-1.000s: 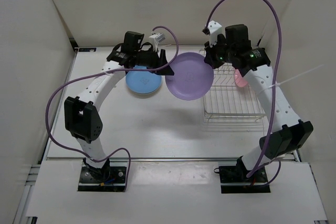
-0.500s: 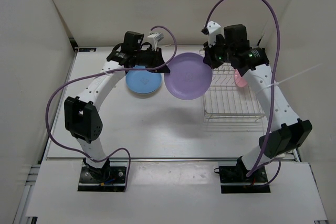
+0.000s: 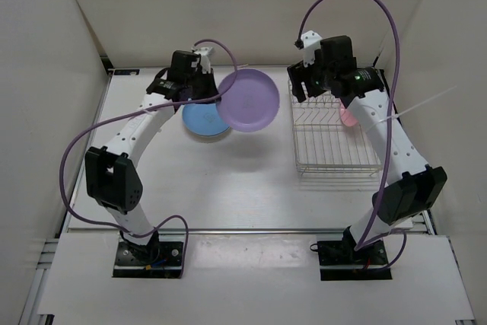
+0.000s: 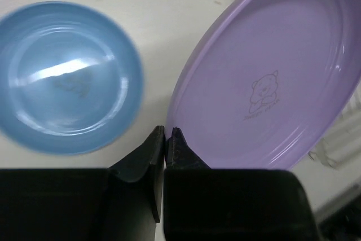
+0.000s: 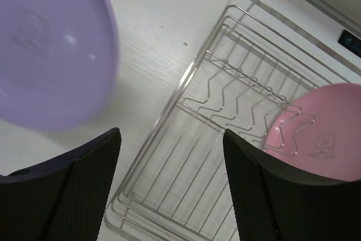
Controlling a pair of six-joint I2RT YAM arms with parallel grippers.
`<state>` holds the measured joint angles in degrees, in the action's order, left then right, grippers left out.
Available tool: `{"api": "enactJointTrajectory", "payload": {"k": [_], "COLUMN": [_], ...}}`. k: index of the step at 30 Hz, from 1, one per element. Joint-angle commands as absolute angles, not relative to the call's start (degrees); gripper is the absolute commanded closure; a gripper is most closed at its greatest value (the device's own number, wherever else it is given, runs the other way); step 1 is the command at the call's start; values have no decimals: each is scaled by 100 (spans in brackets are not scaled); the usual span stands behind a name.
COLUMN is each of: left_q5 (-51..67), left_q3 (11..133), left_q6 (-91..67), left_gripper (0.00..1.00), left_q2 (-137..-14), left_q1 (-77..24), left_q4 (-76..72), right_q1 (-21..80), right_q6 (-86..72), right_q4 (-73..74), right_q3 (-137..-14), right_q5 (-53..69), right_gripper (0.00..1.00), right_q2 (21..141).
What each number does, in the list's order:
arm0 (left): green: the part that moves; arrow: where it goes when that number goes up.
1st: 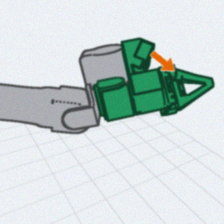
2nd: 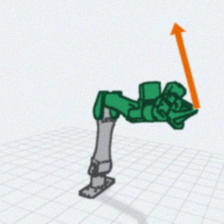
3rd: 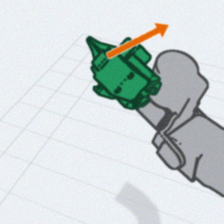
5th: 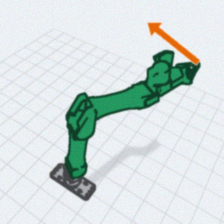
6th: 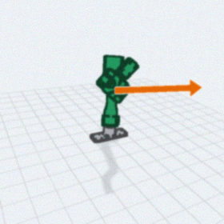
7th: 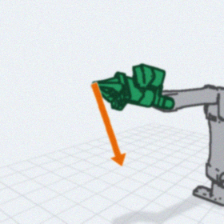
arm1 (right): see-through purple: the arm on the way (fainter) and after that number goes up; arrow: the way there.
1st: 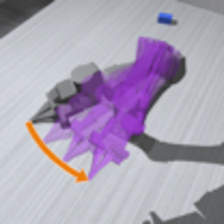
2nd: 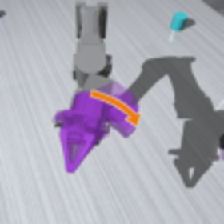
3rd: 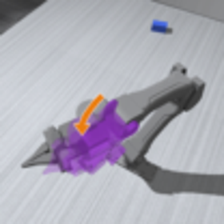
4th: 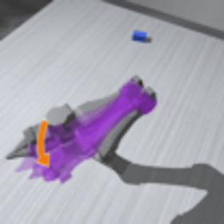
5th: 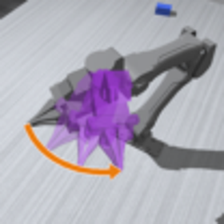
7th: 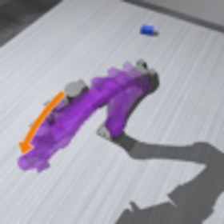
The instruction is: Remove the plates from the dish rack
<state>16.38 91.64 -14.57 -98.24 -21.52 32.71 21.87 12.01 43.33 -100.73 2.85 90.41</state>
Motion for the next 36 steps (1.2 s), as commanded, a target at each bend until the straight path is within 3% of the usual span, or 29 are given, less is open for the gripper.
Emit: {"api": "enactJointTrajectory", "payload": {"k": [1,6,14,20,36], "left_q5": [133,455,1774,2302,1803], "left_q3": [9132,9377,9378,9483,9861], "left_q6": [-1704,-2283,-2689,-2812,-2760], "left_gripper": [89,89,89,89,89], "left_q2": [-9412,-9939,-10818,-11329,-11848], "left_q1": [-1680,-574,360,431,36], "left_q4": [3400,3725,3727,3674,3858], "right_q1": [2180,2180,2180,2180,2180], "right_q6": [1063,1063,1063,1116,1116], "right_q4": [4026,3973,3920,3920,3920], "right_q3": [-10327,-10169,-9888,-9940,-9940], "right_q5": [-526,-729,-782,-835,-721], "right_gripper": [23,23,23,23,23], "right_q2": [9035,8842,8481,8420,8367]}}
